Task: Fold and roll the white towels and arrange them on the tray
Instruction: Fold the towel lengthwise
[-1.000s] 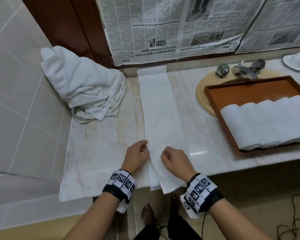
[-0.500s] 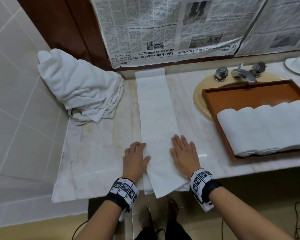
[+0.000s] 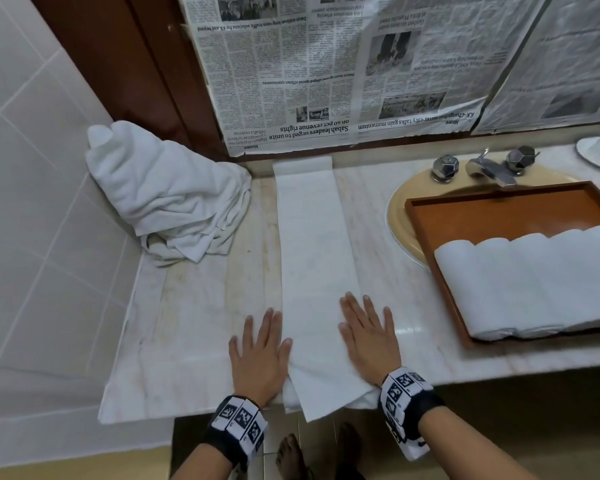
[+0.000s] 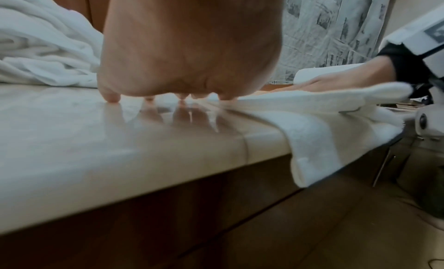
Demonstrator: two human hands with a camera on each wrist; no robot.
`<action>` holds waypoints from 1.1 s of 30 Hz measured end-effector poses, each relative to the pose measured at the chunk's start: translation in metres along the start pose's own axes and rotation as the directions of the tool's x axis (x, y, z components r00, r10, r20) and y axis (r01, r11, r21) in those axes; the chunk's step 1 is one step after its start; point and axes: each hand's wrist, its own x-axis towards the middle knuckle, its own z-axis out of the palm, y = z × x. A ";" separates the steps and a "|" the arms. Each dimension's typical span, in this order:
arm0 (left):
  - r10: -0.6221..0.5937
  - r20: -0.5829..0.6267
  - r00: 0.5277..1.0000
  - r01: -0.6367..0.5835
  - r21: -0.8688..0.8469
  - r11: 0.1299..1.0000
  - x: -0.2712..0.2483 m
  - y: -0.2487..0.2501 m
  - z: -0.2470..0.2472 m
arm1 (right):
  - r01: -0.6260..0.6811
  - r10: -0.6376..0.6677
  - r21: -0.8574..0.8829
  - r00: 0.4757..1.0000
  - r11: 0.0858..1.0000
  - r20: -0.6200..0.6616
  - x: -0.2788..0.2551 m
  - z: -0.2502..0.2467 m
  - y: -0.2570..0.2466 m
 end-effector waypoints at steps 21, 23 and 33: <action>-0.021 0.046 0.999 0.020 0.013 1.000 0.048 0.044 -0.008 | 0.106 -0.104 -0.008 0.984 0.994 0.143 0.047 -0.025 -0.007; -0.025 0.052 0.998 0.024 0.027 0.999 0.064 0.047 -0.013 | 0.110 -0.106 -0.023 0.984 0.994 0.144 0.066 -0.032 -0.005; 0.003 -0.009 1.000 -0.003 -0.001 1.000 0.101 0.066 -0.027 | 0.125 -0.122 -0.018 0.984 0.992 0.134 0.074 -0.030 0.005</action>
